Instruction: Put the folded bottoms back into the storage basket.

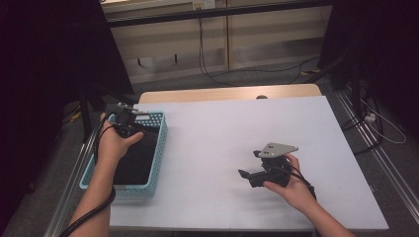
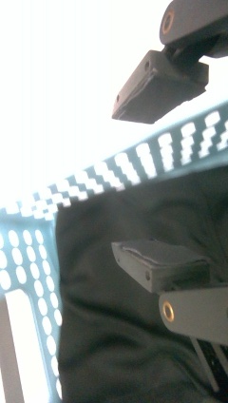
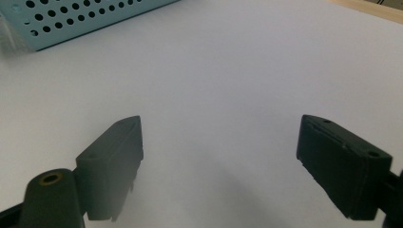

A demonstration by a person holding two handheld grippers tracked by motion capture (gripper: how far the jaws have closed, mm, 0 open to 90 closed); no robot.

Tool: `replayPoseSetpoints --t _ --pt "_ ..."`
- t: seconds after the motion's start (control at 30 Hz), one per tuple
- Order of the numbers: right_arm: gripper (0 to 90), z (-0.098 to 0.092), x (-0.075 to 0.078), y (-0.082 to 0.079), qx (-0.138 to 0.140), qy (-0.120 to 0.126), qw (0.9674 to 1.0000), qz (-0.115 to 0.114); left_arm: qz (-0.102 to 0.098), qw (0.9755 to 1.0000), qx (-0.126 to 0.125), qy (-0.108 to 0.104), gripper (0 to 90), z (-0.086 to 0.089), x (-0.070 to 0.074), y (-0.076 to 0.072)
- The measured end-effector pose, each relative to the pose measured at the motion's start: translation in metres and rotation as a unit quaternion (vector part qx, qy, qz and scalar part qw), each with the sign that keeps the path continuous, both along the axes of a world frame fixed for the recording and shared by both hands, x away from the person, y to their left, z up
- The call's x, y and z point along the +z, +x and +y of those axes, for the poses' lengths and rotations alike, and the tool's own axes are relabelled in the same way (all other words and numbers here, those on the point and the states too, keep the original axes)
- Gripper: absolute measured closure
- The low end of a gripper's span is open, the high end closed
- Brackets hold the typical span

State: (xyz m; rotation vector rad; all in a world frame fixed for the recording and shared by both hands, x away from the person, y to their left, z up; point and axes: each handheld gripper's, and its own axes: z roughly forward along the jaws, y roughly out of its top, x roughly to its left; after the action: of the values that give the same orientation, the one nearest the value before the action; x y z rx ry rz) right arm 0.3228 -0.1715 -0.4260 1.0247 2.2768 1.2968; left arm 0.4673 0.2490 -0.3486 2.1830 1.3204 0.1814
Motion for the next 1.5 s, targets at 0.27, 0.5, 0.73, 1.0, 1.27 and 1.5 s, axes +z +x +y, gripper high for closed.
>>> replayPoseSetpoints --t 0.27,0.5,0.73,1.0,1.27,1.5 --pt "15.4 -0.015 -0.002 -0.005 -0.004 0.000 1.0000 0.001 -0.016 0.9989 -0.042 -0.017 28.4 -0.034 0.006 -0.009" --pt "15.3 -0.023 -0.002 -0.010 -0.006 0.003 1.0000 0.005 -0.019 0.9970 -0.071 -0.025 27.0 -0.054 0.004 -0.017" --pt "15.3 -0.028 -0.003 -0.014 -0.004 0.002 1.0000 0.007 -0.016 0.9940 -0.103 -0.033 25.5 -0.069 0.000 -0.030" --pt "15.3 -0.037 -0.005 -0.019 -0.006 -0.002 0.9999 0.011 -0.018 0.9905 -0.130 -0.043 23.5 -0.083 -0.012 -0.047" --pt "15.3 -0.047 -0.005 -0.026 -0.009 -0.008 0.9998 0.014 -0.018 0.9869 -0.151 -0.053 21.9 -0.095 -0.024 -0.063" --pt "15.3 -0.058 -0.008 -0.034 -0.013 -0.013 0.9997 0.019 -0.015 0.9847 -0.167 -0.047 20.9 -0.100 -0.036 -0.074"
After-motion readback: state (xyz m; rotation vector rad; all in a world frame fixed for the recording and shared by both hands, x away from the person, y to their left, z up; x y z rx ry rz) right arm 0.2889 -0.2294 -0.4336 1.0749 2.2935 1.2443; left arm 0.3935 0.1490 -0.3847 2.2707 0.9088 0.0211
